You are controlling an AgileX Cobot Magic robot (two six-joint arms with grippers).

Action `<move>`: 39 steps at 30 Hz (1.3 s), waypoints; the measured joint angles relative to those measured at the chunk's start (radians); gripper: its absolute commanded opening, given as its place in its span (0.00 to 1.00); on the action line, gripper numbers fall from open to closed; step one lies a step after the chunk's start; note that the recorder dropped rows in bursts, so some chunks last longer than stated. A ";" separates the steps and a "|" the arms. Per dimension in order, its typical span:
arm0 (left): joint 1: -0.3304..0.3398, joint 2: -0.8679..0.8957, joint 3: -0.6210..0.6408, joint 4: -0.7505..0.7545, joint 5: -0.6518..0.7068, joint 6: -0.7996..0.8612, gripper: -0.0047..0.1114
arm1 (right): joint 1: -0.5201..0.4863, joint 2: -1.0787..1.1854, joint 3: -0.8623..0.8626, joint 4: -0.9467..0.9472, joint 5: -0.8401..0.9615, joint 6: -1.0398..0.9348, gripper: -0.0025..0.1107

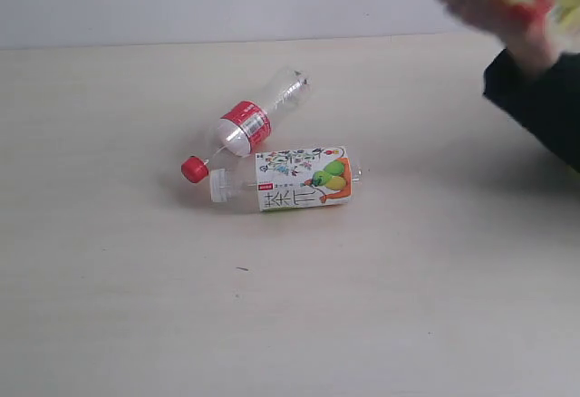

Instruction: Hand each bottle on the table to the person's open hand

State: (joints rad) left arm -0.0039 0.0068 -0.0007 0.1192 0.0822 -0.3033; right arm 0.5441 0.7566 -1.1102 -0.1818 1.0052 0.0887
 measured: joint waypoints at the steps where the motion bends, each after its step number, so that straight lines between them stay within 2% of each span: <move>1: 0.000 0.000 0.000 0.000 0.000 0.000 0.04 | 0.000 -0.067 0.025 0.000 -0.002 0.000 0.02; 9: 0.000 0.000 0.000 0.000 0.000 0.000 0.04 | 0.000 -0.493 0.213 -0.018 -0.009 -0.002 0.02; 16: 0.000 0.000 0.000 0.000 0.000 0.000 0.04 | 0.000 -0.742 0.420 -0.071 -0.011 -0.004 0.02; 28: 0.000 0.000 0.002 0.000 0.000 0.000 0.04 | 0.000 -0.752 0.550 -0.128 -0.036 -0.015 0.02; 39: 0.000 0.000 0.002 0.000 0.000 0.000 0.04 | 0.000 -0.752 0.570 -0.117 -0.058 -0.015 0.02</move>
State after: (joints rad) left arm -0.0039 0.0068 0.0009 0.1192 0.0822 -0.3033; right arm 0.5441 0.0045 -0.5403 -0.2987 0.9469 0.0738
